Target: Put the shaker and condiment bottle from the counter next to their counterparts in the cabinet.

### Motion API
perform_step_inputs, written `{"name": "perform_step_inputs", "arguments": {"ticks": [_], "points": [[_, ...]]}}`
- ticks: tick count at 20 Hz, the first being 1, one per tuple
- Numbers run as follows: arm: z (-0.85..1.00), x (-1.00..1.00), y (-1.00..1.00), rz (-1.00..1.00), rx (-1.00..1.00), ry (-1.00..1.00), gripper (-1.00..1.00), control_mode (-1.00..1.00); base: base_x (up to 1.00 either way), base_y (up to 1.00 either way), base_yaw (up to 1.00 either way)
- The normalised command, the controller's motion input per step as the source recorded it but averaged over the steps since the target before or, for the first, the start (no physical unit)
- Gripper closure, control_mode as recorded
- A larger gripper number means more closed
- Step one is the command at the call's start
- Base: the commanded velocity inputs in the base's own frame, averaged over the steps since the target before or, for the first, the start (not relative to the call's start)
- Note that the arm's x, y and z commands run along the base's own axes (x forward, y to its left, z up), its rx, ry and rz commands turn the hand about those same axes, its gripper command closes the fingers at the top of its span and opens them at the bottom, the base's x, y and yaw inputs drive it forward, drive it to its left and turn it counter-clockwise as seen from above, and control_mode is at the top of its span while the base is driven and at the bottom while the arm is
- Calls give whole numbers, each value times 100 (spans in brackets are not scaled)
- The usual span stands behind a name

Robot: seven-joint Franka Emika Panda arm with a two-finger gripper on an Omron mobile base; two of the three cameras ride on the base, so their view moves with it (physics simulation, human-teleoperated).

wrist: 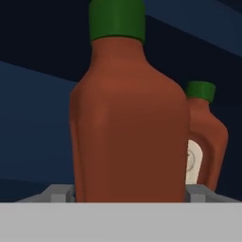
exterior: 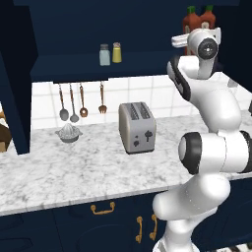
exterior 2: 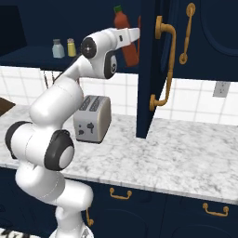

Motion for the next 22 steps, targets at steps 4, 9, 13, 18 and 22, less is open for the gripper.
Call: {"name": "perform_step_inputs", "arguments": {"ticks": [4, 9, 13, 18, 22], "points": [[0, 28, 2, 0, 20, 2, 100, -100, 0, 0, 0], [0, 24, 3, 0, 1, 0, 100, -100, 0, 0, 0], [0, 42, 4, 0, 19, 4, 100, -100, 0, 0, 0], [0, 40, 1, 0, 1, 1, 100, -100, 0, 0, 0], [-12, 56, 16, 0, 0, 0, -100, -100, 0, 0, 0]]}}
